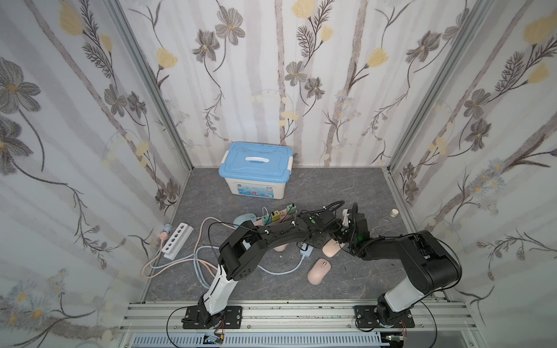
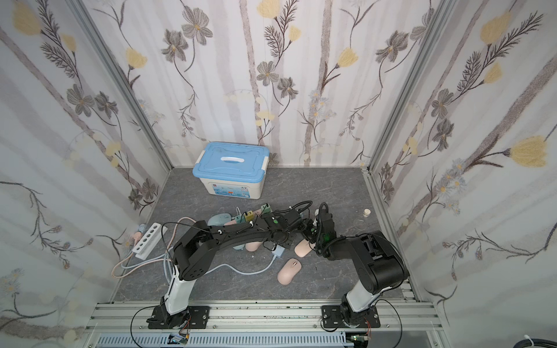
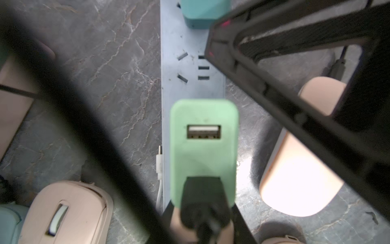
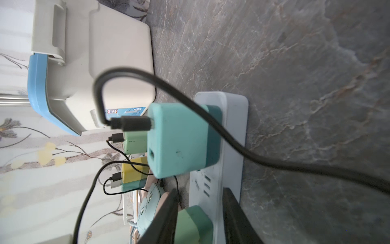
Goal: Unplug the wireless mouse
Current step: Remove the plug from the socket.
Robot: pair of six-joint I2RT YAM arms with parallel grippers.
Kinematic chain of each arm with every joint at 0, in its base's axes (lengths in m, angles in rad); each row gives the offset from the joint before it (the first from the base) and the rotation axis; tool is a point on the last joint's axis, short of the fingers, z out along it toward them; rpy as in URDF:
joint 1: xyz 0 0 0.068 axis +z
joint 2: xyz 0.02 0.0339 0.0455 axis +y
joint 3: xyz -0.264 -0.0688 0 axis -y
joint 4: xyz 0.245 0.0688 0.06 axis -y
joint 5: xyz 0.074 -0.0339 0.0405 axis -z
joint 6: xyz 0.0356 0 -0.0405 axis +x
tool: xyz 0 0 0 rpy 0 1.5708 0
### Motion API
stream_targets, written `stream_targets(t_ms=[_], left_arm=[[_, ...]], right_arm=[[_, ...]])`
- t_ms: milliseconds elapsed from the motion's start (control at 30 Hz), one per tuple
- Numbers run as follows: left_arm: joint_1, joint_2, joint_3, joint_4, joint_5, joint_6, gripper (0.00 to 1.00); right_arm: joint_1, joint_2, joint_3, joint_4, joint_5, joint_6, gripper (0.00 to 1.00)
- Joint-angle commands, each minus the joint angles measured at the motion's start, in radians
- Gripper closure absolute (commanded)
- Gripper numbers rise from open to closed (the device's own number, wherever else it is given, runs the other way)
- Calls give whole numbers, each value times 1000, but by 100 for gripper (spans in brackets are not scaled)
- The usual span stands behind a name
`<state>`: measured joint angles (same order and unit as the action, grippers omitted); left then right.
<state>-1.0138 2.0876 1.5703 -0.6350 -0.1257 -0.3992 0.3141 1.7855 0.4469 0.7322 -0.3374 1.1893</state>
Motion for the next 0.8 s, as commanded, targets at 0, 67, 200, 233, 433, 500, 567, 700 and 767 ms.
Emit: stream_targets(t_ms=[0, 67, 200, 233, 433, 500, 567, 700, 767], left_arm=[[12, 9, -13, -106, -74, 9, 100], [12, 12, -15, -102, -72, 8, 100], [12, 17, -14, -100, -70, 8, 100], [12, 16, -13, -98, -69, 8, 100], [12, 22, -10, -91, -62, 10, 100], [14, 20, -13, -89, -61, 12, 100], [14, 19, -15, -91, -67, 16, 100], [17, 8, -34, -92, -73, 20, 100], [21, -4, -50, -86, -73, 19, 100]], right_arm=[[-14, 10, -43, 101, 18, 52, 64], [-23, 6, -60, 125, 2, 51, 63], [-35, -3, -83, 180, -33, 39, 61], [-35, -6, -83, 197, -49, 26, 59], [-34, -78, -92, 171, -73, -11, 52], [-35, -100, -89, 128, -49, -24, 51], [-37, -103, -74, 83, -32, -33, 53], [-34, -54, -41, 75, -29, -13, 56], [-31, -15, -23, 84, -37, 8, 58]])
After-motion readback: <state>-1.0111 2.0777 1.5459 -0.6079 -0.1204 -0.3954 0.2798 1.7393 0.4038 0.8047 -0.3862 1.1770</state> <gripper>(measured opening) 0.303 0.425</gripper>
